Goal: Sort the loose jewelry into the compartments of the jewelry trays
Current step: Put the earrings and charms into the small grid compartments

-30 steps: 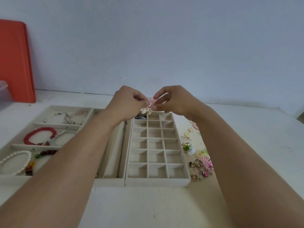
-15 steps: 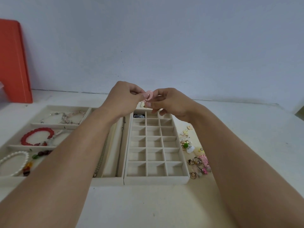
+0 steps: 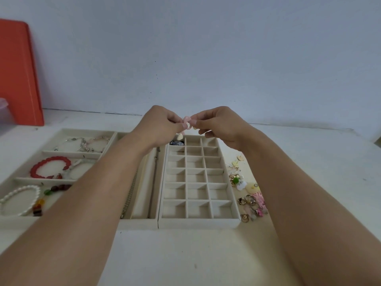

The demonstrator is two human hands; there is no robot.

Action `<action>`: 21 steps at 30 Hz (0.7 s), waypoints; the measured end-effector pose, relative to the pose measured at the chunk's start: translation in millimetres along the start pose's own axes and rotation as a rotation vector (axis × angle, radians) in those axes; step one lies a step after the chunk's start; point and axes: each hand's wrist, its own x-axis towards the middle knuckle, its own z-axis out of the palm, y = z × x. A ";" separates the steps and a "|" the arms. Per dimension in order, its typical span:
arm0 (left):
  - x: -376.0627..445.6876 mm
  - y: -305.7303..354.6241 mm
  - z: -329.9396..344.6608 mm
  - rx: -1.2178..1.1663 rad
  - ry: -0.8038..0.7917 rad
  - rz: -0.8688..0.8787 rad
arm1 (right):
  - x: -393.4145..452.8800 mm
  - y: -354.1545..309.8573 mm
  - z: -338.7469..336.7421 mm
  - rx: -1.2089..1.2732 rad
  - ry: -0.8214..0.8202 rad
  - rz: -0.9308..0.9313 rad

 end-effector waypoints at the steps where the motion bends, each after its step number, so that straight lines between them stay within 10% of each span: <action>1: 0.4 -1.0 0.6 0.028 0.011 -0.005 | -0.1 0.1 -0.5 -0.067 0.003 0.001; 6: 3.9 0.2 -1.0 -0.017 0.169 0.023 | 7.1 1.8 1.3 -0.632 0.069 -0.047; 21: 4.0 4.2 -2.6 -0.130 0.203 0.064 | 15.8 14.4 18.6 -0.861 -0.051 -0.090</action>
